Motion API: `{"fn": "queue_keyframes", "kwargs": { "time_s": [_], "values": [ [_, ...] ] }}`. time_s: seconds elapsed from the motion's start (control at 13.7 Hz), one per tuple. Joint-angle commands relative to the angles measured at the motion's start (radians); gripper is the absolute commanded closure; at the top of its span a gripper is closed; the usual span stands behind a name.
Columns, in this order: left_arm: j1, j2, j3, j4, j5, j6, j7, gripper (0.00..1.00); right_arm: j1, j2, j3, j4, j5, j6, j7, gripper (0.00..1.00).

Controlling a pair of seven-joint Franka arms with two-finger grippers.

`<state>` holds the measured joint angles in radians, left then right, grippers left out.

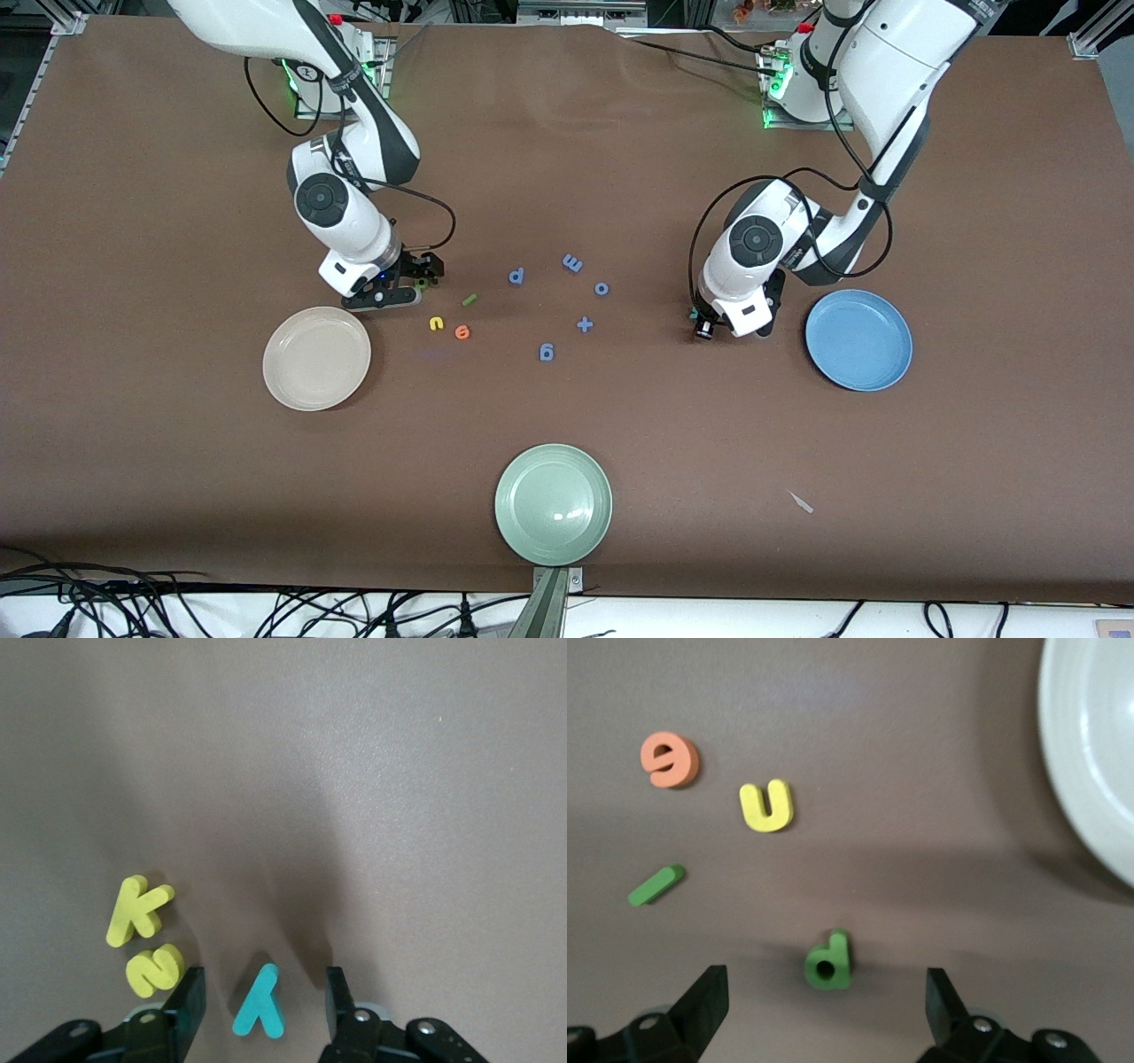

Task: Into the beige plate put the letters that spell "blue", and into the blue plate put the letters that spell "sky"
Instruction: 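Grasp the y with the left gripper while the right gripper grasps the d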

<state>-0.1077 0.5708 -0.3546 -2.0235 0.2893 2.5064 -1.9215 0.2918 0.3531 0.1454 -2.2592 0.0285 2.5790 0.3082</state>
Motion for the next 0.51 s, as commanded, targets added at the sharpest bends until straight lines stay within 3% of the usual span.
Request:
{"fn": "queue_keyframes", "kwargs": {
  "time_s": [0.0, 0.44],
  "values": [
    [-0.007, 0.023, 0.005, 0.035, 0.037, -0.005, -0.037, 0.38, 0.020, 0.017, -0.001, -0.023, -0.013, 0.053, 0.037, 0.02],
    [-0.007, 0.023, 0.003, 0.034, 0.036, -0.006, -0.033, 0.47, 0.020, 0.037, -0.001, -0.052, -0.013, 0.109, 0.035, 0.02]
  ]
}}
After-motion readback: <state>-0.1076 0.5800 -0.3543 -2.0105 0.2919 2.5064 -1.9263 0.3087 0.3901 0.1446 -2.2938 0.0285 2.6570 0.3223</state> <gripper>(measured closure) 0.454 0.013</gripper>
